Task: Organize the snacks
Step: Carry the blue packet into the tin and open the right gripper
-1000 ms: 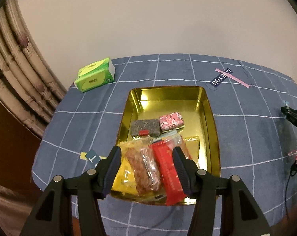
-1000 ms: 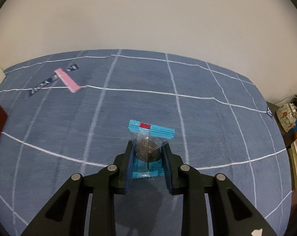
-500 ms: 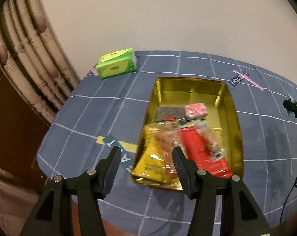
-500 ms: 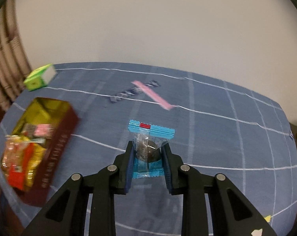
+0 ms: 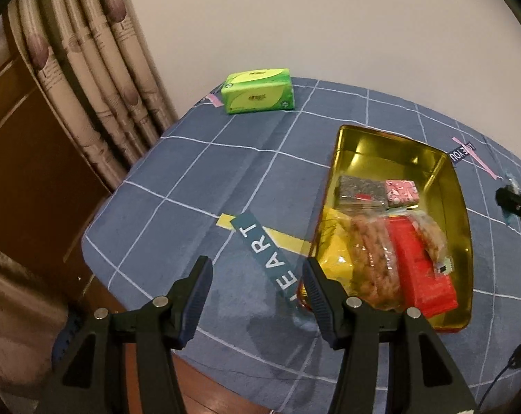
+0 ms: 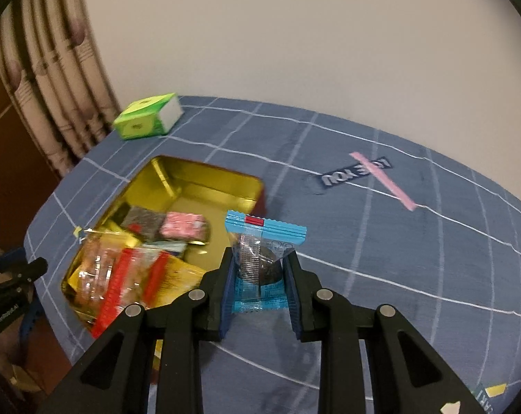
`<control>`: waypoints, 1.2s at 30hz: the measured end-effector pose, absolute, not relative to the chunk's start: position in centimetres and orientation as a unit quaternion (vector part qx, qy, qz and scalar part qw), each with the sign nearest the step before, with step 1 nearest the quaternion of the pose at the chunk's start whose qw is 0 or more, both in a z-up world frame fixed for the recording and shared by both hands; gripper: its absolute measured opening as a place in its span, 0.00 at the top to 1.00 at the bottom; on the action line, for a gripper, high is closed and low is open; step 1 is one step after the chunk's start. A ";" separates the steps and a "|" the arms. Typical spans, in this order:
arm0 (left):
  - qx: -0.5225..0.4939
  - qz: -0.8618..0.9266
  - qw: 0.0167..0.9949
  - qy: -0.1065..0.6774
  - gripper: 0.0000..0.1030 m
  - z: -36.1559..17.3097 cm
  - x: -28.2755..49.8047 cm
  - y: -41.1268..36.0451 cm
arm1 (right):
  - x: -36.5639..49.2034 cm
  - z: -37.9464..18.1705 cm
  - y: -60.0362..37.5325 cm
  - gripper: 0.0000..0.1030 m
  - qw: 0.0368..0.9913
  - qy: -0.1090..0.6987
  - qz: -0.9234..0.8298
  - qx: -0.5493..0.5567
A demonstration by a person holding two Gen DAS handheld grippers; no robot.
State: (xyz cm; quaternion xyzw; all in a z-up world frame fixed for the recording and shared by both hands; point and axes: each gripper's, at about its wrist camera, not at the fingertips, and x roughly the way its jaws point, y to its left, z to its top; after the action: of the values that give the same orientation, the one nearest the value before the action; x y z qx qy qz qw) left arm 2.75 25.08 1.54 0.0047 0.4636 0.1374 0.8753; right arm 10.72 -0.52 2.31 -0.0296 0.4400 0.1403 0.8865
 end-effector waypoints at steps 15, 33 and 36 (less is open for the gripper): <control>-0.013 0.129 0.871 0.473 0.46 1.1 3.0 25.5 | 11.8 -0.4 4.5 0.76 0.867 0.469 0.163 -0.044; -0.009 0.119 0.870 0.479 0.46 0.8 3.0 25.2 | 12.6 -2.2 6.7 0.75 0.855 0.491 0.158 -0.046; -0.008 0.118 0.871 0.478 0.46 0.9 3.0 25.1 | 12.5 -2.4 6.9 0.74 0.855 0.492 0.157 -0.048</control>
State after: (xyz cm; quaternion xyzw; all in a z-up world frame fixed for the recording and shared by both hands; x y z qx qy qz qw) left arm 3.00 25.12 0.90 -0.0076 0.4775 0.1183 0.8706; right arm 12.53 6.87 -2.36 -0.0476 0.4924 0.1574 0.8547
